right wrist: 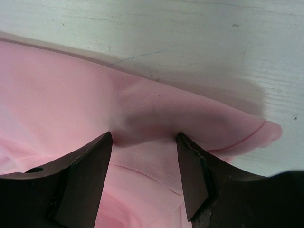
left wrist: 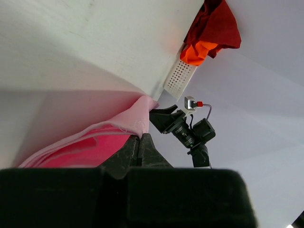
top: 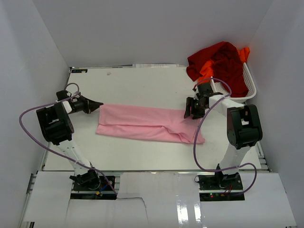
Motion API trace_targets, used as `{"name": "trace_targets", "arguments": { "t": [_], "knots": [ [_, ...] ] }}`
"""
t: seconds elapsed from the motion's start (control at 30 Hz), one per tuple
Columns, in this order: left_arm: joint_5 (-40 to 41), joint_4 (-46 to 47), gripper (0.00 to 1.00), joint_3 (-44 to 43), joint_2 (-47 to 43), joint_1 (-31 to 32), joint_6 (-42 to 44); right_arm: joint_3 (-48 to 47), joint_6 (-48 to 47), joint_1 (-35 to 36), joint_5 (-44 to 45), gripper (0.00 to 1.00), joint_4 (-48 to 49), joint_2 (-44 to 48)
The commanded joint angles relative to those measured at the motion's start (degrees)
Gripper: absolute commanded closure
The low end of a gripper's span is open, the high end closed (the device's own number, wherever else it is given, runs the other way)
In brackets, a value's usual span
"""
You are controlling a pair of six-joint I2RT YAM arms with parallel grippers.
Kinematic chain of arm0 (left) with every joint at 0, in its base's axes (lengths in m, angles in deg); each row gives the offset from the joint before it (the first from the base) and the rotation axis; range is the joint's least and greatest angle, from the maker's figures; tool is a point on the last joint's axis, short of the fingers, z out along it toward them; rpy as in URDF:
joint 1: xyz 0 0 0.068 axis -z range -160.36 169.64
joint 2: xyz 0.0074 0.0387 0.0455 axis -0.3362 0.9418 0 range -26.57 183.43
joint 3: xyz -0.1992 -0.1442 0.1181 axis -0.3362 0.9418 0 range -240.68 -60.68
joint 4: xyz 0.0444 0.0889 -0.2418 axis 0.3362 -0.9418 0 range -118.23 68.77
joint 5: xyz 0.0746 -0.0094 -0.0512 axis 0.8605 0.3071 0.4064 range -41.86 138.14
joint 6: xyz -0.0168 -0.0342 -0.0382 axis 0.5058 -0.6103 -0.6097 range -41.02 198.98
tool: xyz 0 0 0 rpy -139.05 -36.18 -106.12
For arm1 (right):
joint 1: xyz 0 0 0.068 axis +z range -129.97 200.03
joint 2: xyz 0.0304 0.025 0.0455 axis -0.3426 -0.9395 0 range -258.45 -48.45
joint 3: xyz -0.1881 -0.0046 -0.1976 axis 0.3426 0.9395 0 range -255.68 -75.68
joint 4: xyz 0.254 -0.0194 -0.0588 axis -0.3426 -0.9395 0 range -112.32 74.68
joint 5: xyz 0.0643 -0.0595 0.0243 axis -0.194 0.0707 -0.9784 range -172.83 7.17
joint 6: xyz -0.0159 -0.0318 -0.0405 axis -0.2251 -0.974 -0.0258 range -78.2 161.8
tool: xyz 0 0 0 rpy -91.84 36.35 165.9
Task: Fold and stack the t-shirts
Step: Fold the other side of the tshirt into a rectangle
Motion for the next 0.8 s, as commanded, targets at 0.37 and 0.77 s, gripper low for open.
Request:
{"name": "trace_targets", "arguments": {
  "t": [0.37, 0.77],
  "knots": [
    [3.25, 0.86, 0.95, -3.37, 8.47, 0.22, 2.53, -13.52, -0.97, -0.14, 2.57, 0.36, -3.1, -10.11],
    [7.2, 0.77, 0.95, -0.74, 6.8, -0.75, 4.11, -29.35, -2.29, -0.4, 2.22, 0.36, -4.33, -21.53]
  ]
}}
